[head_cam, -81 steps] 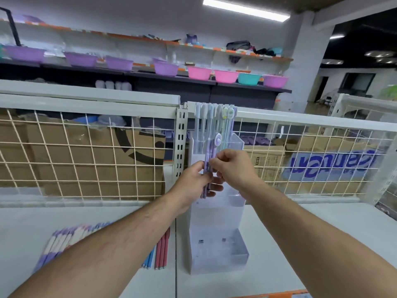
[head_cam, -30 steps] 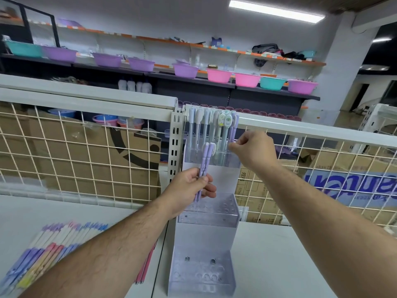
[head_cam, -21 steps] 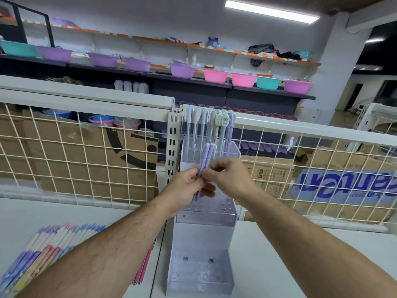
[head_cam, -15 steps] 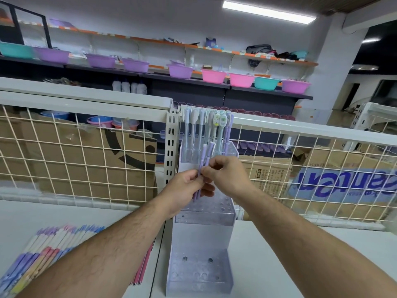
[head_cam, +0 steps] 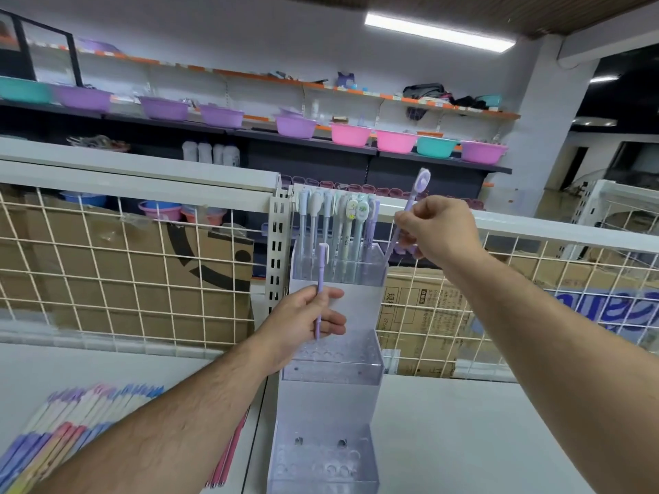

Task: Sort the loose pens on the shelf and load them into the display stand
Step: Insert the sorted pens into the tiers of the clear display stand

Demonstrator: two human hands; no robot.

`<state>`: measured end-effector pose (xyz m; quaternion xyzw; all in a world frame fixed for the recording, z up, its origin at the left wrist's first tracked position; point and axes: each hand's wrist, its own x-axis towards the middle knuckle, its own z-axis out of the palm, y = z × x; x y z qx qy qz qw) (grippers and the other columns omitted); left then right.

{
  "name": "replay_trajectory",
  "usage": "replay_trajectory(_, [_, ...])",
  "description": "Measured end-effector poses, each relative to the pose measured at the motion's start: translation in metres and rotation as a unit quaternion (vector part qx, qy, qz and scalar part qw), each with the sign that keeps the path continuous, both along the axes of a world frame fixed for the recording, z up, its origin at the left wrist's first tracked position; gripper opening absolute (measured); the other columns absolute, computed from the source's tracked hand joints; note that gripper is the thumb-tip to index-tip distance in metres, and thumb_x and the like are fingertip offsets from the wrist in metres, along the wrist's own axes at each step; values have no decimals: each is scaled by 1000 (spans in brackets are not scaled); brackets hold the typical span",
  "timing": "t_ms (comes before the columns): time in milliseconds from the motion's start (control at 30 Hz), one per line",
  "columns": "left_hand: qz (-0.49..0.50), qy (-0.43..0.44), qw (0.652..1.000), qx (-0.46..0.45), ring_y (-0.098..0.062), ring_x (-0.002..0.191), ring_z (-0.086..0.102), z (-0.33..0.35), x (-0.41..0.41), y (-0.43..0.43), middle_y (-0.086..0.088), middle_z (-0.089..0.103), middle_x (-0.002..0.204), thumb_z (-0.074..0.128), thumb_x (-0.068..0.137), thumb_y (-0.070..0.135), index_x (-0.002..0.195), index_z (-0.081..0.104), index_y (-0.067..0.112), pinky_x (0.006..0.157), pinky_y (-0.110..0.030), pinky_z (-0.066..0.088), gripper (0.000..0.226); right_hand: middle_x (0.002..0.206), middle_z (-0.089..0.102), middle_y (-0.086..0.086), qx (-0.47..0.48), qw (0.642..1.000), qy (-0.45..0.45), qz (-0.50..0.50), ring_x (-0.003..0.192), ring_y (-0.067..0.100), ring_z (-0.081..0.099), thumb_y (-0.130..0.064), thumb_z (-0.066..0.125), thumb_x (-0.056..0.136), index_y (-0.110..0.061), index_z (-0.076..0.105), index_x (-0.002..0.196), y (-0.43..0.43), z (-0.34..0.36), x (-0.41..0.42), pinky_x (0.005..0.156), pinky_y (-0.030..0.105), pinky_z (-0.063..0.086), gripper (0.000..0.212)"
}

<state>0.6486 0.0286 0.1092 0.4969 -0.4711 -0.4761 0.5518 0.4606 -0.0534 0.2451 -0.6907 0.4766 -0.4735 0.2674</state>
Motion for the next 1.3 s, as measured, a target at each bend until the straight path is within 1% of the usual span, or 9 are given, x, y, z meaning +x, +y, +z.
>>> replay_trajectory(100, [3,-2,1000,-2,-30,93,74,-1,-1,0,-18,74,100,39,107,27,121,63,19,91,-35,56,29,75,73,7,-9,1000,2,0,58,12,70,-23,70,94,-5,67,88,-5,7,4,48,24,54,19])
replay_trajectory(300, [11,-11,1000,-4,-28,92,74,0,-3,1,-18,74,99,39,107,28,120,63,19,88,-32,56,28,75,73,5,-18,1000,19,-7,62,14,71,-24,68,96,-12,66,85,-15,7,16,58,33,61,16])
replay_trajectory(600, [18,-28,999,-2,-28,93,74,-2,-3,-1,-18,74,100,40,107,29,120,63,20,88,-32,56,28,69,71,7,-5,991,133,7,62,20,70,-21,74,91,-6,69,80,-32,-22,23,69,41,63,19])
replay_trajectory(733, [18,-30,999,-3,-29,92,74,-2,-2,-2,-18,74,99,42,107,28,118,64,19,91,-34,56,27,66,64,2,-6,987,160,6,58,13,57,-22,77,88,-10,66,73,-34,-26,23,57,29,50,22])
replay_trajectory(867, [21,-31,999,-2,-30,91,74,-3,-2,-3,-19,73,99,44,106,26,113,66,15,91,-35,56,25,70,65,4,10,983,182,-2,60,15,56,-28,80,85,-9,66,78,-28,-31,18,55,29,46,24])
replay_trajectory(1000, [27,-44,999,-7,-29,89,74,-4,-2,-3,-17,74,96,48,105,23,107,68,12,91,-37,56,22,62,60,-1,-17,991,134,-18,55,13,51,-37,74,89,-13,58,70,-6,-49,13,55,28,43,34])
replay_trajectory(1100, [28,-35,999,-15,-31,87,74,-4,-3,-3,-20,73,95,52,103,19,103,68,9,90,-38,57,19,64,59,-2,-8,995,91,41,57,11,52,-30,71,92,-10,62,75,15,-61,16,58,28,46,27])
replay_trajectory(1200, [24,-24,999,-23,-28,81,74,-3,-4,-2,-19,73,90,56,100,12,100,68,5,78,-31,58,14,72,67,0,35,984,113,131,57,5,54,-29,76,88,-13,70,81,34,-76,26,56,20,47,18])
replay_trajectory(1300, [30,-47,998,-35,-23,75,73,-2,-7,0,-20,72,85,58,97,1,101,68,0,58,-17,51,11,67,68,-4,30,980,115,157,49,-3,53,-25,77,87,-13,73,78,41,-88,39,50,13,42,16])
